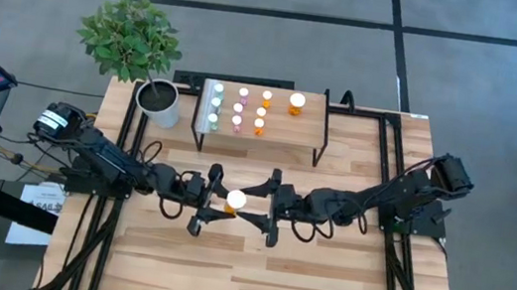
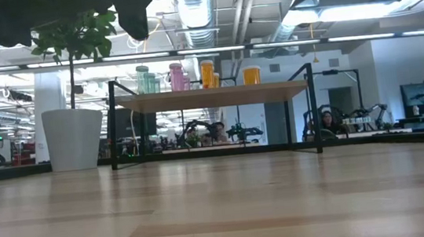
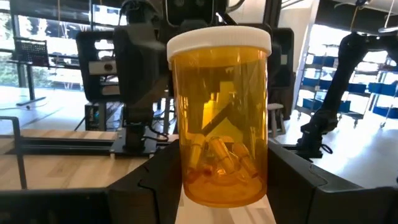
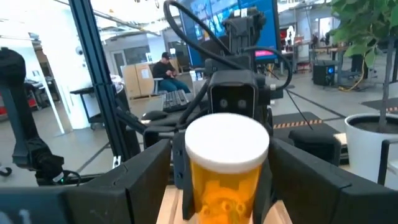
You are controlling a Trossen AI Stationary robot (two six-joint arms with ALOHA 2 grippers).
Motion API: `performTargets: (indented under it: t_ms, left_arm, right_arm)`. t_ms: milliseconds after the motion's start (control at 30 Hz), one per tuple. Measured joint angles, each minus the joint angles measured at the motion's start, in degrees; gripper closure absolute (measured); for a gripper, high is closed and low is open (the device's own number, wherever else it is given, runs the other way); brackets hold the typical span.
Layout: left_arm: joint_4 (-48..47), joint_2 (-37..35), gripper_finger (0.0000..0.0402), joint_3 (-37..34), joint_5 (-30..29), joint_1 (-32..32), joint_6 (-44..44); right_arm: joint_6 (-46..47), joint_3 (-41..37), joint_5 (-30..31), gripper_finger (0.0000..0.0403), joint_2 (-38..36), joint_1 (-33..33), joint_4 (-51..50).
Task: Pick and place medicine bottles onto shelf by color
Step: Put the large orange pill bottle on the shelf aligned with the other large orange pill bottle
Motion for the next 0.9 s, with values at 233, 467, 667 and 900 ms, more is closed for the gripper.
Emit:
performTargets:
  t_ms: [233,467,667,900]
  left_arm:
    - [-0.9,0.0,0.0227,0.0,0.0,0.0,-0.8]
    - [-1.8,1.0,0.0227,1.5,-1.2,-0.8,-1.7]
    - [-3.3,4.0,0.0227,5.4,-0.8,-1.0,-1.7]
    - [-3.7,5.6,0.0227,6.4,-0.6,-1.0,-2.1]
  right_arm:
    - [0.8,0.0,0.0,0.0111,0.1,0.0,-0.1]
    - [0.8,0.0,-0.1,0.0111,0.0,0.0,-0.2]
    - [0.9,0.0,-1.1,0.0111,0.0,0.0,-0.6]
    - [0.8,0.0,-1.9,0.0113,0.1,0.0,-0.8]
